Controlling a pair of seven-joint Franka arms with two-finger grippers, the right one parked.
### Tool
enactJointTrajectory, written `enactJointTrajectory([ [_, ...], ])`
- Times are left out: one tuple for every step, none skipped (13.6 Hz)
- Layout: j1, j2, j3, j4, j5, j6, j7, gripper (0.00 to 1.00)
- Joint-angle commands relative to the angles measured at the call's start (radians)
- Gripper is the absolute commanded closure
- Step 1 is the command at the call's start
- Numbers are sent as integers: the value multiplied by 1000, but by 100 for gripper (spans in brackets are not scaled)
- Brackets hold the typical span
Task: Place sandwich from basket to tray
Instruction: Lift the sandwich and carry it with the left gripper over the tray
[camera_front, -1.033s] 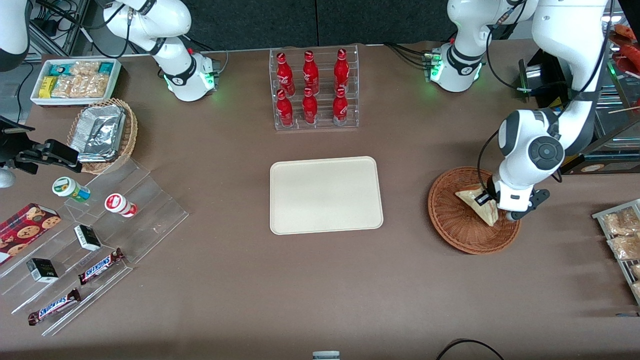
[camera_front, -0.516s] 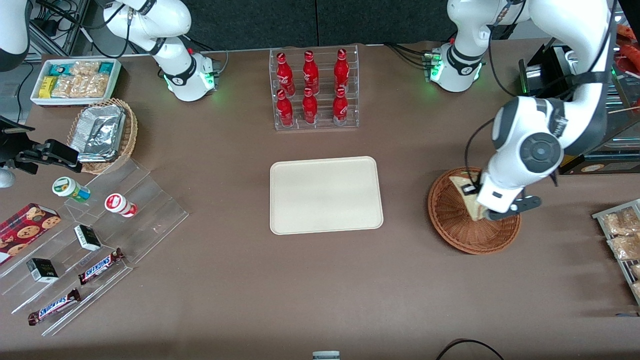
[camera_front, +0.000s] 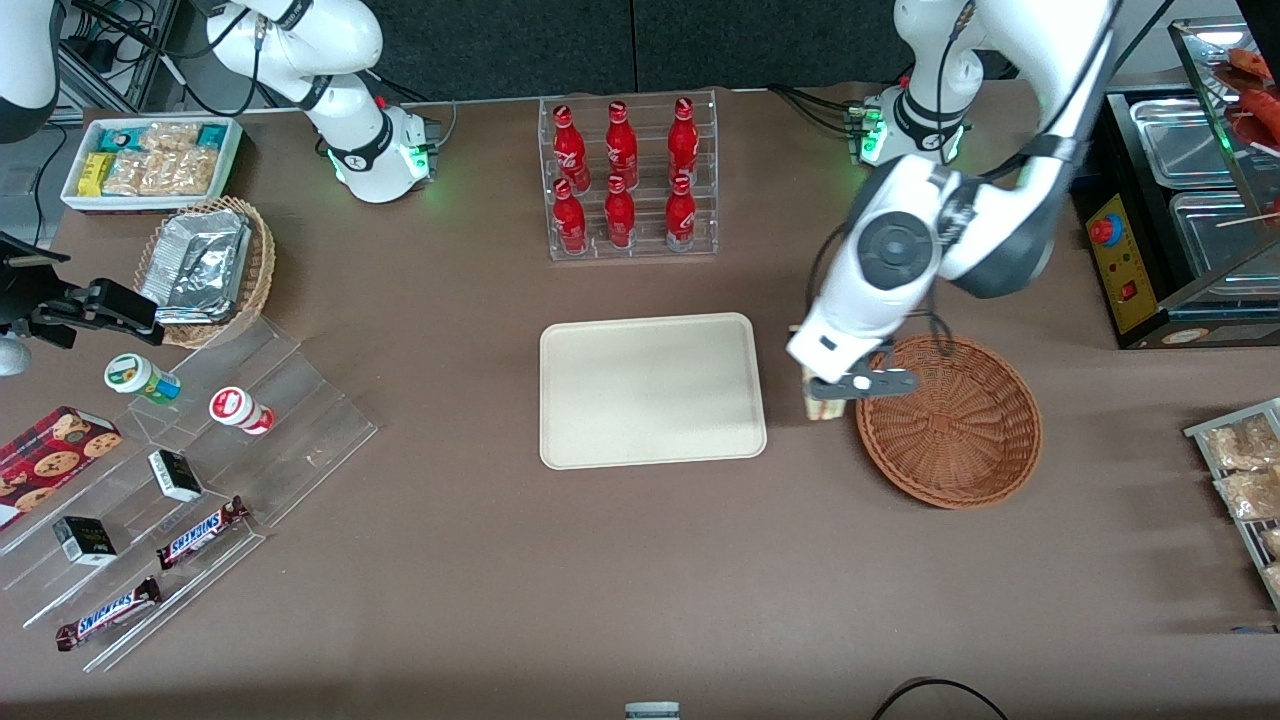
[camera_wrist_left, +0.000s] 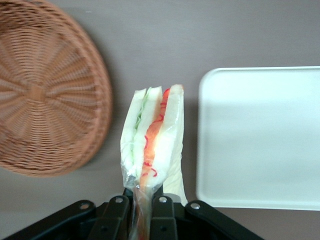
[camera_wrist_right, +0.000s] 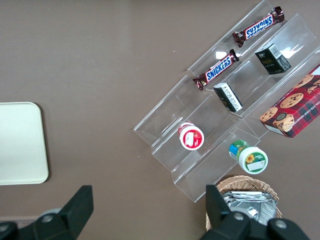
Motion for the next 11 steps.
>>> enactJointTrajectory([
  [-84,110,3,111,0,20,-104,100],
  [-115,130,3,120,5,51,-143,100],
  [-141,157,3,134,11,74,-167,100],
  [-166,188,3,153,15,88,-187,100],
  [-195,216,5,176,23,90,-201,100],
  [-224,245,8,203,46,90,-221,100],
  [-240,274,8,223,93,90,-264,100],
  [-252,300,8,238,139,88,-293,100],
  [-264,318,8,246,170,88,-310,100],
  [-278,337,8,250,189,90,-319,100],
  [-296,355,8,266,203,88,-324,100],
])
